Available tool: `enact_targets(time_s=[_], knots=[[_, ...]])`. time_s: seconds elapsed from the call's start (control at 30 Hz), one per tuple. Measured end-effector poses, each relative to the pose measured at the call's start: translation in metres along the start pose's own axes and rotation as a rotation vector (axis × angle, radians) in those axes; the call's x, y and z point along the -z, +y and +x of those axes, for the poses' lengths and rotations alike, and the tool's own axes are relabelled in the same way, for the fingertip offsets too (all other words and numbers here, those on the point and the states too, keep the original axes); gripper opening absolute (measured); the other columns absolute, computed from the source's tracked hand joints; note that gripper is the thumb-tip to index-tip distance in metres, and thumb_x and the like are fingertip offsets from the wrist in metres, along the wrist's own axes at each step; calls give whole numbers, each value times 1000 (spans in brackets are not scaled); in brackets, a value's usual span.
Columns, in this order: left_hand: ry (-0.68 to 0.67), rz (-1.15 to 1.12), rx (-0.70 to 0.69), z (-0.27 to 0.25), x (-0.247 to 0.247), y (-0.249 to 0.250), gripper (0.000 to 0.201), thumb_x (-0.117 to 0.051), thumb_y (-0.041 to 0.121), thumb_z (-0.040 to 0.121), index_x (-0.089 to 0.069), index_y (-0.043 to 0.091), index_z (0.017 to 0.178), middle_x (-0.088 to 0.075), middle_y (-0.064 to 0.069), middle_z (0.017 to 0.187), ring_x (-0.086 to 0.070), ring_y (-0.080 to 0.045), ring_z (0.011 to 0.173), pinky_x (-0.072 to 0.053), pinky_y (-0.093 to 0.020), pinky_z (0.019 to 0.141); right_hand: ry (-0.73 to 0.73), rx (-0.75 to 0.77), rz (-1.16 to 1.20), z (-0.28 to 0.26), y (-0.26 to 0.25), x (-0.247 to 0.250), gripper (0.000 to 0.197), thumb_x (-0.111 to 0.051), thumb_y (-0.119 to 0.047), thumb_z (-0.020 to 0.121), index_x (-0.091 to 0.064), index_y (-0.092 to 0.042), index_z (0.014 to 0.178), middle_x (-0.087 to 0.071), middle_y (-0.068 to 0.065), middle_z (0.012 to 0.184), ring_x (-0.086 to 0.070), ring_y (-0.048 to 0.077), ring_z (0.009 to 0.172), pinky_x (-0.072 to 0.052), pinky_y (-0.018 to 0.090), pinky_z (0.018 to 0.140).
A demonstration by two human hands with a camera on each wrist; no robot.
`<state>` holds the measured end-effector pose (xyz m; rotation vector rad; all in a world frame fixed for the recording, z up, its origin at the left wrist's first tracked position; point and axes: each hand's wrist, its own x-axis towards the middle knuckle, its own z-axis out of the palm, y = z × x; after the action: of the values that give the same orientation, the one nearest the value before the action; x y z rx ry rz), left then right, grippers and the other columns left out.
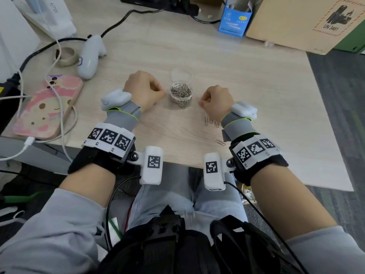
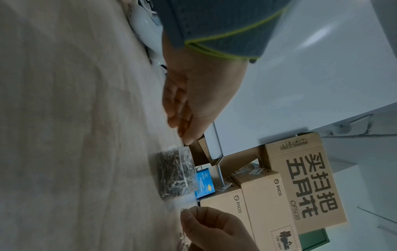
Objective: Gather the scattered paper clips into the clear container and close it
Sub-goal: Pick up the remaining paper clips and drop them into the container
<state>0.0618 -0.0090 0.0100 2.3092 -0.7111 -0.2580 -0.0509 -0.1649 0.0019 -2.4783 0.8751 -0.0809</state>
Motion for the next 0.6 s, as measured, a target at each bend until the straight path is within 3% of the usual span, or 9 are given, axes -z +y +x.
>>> enact_targets(time_s=[0.07,0.13,0.2,0.27,0.33,0.43,0.5,0.6], knots=[[43,-170,-68,3,1,5,17,-71,28,67,-59,28,56,-61,16,49,-56,1,42,-51,-24,59,47,9,121,2,0,4,15,-60,-15,85,-68,-5,93,-69,12,96,-58,22,81,-41,23,66],[34,-283,-117,4,1,12,20,-74,24,68,-58,31,58,-61,16,54,-57,-7,42,-47,-20,51,114,19,286,4,-5,11,10,-63,-15,82,-68,-7,86,-64,5,78,-54,10,62,-38,13,52],[14,-301,-149,8,-3,18,21,-77,22,67,-58,30,61,-63,10,62,-57,-13,44,-47,-22,49,160,22,421,5,-13,18,10,-66,-13,78,-63,-16,69,-57,-5,63,-51,-1,41,-33,7,43],[7,-264,-160,12,-8,20,19,-78,25,65,-60,29,60,-64,8,63,-55,-3,43,-47,-25,53,157,34,507,6,-21,19,23,-68,-11,76,-55,-21,59,-55,-7,56,-47,-3,30,-34,8,40],[10,-221,-155,16,-12,21,14,-77,28,65,-63,26,64,-66,5,66,-53,7,43,-46,-26,59,125,49,509,7,-29,17,22,-68,-11,75,-56,-21,59,-57,-4,55,-49,-1,30,-36,10,39],[24,-209,-157,18,-14,19,8,-73,27,68,-66,25,71,-66,4,71,-54,4,50,-44,-26,63,111,85,432,8,-34,9,11,-68,-19,76,-61,-17,68,-63,3,67,-58,7,49,-44,20,52],[45,-214,-155,17,-12,16,5,-70,24,72,-65,26,73,-65,3,73,-55,-2,49,-44,-25,59,127,88,416,9,-31,6,7,-67,-21,77,-63,-17,73,-64,4,74,-58,16,58,-46,28,62],[60,-217,-154,16,-11,14,8,-66,20,76,-64,28,75,-63,5,74,-53,0,41,-40,-19,51,167,60,430,9,-21,8,5,-63,-17,79,-67,-14,78,-62,4,75,-59,20,67,-47,31,67]])
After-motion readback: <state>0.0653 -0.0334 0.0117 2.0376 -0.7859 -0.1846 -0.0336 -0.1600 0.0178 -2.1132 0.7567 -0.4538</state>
